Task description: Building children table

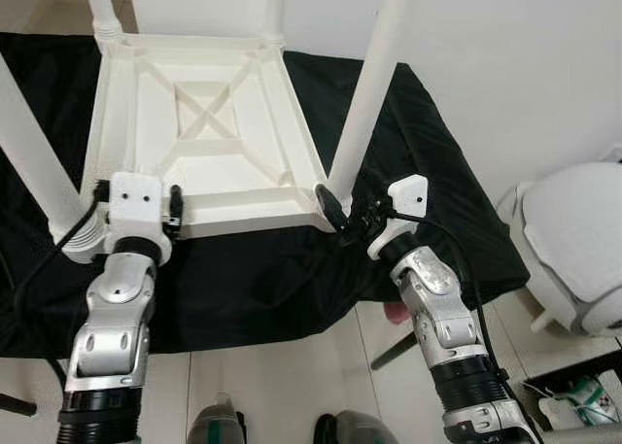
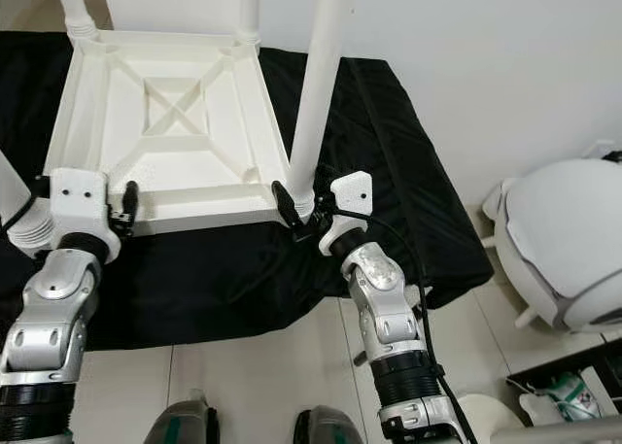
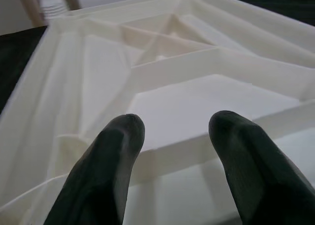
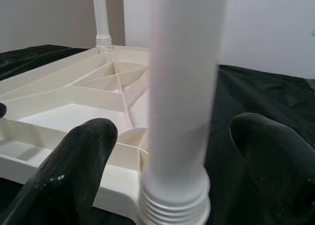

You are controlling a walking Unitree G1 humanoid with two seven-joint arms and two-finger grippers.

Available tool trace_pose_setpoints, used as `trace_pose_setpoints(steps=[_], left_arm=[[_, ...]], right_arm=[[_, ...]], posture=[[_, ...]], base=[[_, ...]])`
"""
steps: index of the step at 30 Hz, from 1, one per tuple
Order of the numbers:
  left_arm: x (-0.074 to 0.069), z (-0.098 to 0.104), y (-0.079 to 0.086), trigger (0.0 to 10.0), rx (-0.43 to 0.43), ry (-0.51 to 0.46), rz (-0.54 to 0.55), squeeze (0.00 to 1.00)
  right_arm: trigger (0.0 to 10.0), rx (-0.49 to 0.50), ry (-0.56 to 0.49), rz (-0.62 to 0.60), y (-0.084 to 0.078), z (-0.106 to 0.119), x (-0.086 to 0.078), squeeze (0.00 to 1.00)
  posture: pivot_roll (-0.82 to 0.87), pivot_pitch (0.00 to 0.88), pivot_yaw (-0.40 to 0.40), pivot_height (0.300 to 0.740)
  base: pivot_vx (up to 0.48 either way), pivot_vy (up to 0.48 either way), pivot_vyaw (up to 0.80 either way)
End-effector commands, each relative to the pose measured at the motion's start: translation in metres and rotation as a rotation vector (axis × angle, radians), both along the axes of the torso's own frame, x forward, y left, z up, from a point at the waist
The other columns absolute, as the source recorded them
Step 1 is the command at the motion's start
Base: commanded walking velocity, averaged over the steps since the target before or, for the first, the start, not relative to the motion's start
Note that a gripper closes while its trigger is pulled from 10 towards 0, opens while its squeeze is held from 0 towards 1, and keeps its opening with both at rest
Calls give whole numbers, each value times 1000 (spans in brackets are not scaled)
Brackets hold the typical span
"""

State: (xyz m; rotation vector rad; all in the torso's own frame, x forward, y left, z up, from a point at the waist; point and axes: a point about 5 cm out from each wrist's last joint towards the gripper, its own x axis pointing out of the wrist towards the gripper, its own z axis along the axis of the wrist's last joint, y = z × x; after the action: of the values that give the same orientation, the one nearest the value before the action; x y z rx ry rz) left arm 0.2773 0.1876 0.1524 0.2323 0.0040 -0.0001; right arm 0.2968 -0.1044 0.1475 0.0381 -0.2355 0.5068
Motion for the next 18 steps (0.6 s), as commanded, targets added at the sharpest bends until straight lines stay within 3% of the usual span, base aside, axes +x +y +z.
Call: trace_pose_setpoints(steps=[1,7,14,18], left_arm=[[0,1,-4,10000,0,-11,-18,0],[-1,1,-5,10000,17,-9,-21,0],[-1,0,-5,10000,31,-2,-23,0],[0,2,-4,10000,8,-18,-6,0]], right_arm=[[10000,-13,-4,-13,-5,-1,0,0],[10000,-13,-3,-14,-5,-2,0,0],[10000,-13,-4,-14,-5,-1,-1,0],[10000,-15,-4,-12,-5,-1,-1,0]], posture=[[77,29,-87,740],[77,33,-84,740],[75,33,-84,740],[73,33,-85,740]], base=[[0,0,0],[0,0,0],[0,-313,0],[0,0,0]])
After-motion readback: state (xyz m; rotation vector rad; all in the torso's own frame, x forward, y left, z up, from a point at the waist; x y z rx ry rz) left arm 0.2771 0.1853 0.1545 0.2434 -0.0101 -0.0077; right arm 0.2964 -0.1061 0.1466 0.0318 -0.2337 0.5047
